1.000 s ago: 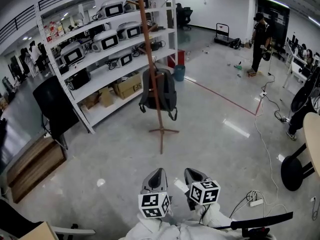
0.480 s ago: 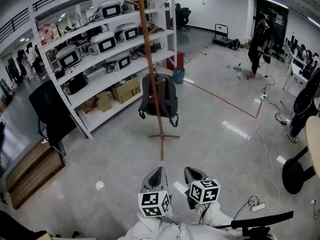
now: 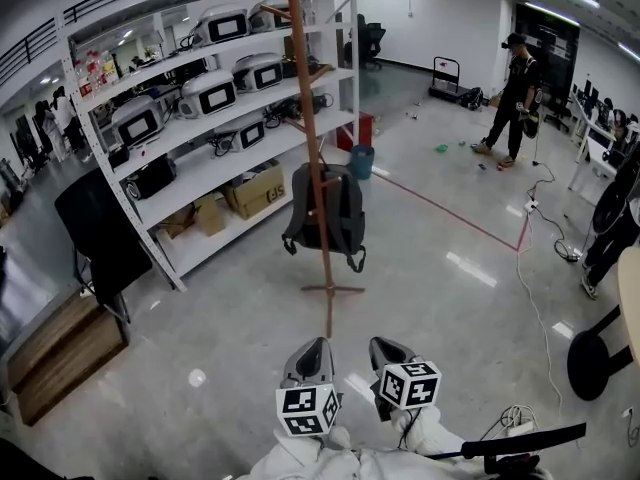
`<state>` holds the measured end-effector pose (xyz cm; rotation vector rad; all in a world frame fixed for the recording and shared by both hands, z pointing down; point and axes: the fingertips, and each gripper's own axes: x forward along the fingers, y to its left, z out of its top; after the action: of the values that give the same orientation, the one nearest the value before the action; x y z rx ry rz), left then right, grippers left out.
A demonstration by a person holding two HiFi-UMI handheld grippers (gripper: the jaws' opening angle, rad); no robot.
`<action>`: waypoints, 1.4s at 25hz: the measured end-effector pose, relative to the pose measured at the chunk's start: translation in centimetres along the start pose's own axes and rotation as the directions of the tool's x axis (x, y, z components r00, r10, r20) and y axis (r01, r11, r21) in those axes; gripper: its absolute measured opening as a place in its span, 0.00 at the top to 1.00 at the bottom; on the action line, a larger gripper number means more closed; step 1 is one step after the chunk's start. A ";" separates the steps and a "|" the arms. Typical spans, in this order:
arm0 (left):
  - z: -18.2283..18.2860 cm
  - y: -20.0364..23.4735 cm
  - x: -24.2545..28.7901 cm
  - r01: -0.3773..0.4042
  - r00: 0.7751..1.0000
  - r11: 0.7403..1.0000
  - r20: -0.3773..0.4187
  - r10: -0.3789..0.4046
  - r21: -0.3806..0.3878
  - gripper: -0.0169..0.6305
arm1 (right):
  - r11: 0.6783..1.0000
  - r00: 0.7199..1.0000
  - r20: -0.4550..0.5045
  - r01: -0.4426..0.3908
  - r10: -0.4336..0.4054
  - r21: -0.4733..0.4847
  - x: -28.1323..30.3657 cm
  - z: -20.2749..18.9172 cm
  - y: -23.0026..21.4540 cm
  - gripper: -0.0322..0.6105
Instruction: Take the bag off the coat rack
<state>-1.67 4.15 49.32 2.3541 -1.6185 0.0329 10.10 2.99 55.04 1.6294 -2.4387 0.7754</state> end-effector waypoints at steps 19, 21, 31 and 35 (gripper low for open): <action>0.5 7.2 7.5 -0.003 0.999 0.999 -0.034 0.001 -0.045 0.97 | 0.999 0.999 -0.046 0.030 -0.028 0.044 9.4 1.8 -0.8 0.93; 0.4 7.6 8.0 -0.006 0.999 0.999 -0.039 0.005 -0.046 0.97 | 0.999 0.998 -0.049 0.028 -0.026 0.040 10.2 2.0 -0.9 0.93; 1.3 9.8 11.7 -0.033 0.999 0.999 -0.029 0.032 -0.030 0.97 | 0.999 0.999 -0.048 0.004 -0.002 0.043 14.6 3.6 -2.0 0.93; 2.0 10.7 13.4 -0.043 0.999 0.999 -0.029 0.043 -0.024 0.97 | 1.000 0.999 -0.043 -0.017 0.018 0.025 16.5 4.9 -2.0 0.93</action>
<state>-6.84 -12.05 52.13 2.2897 -1.6464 0.0543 5.86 -13.67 57.42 1.5852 -2.4263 0.8376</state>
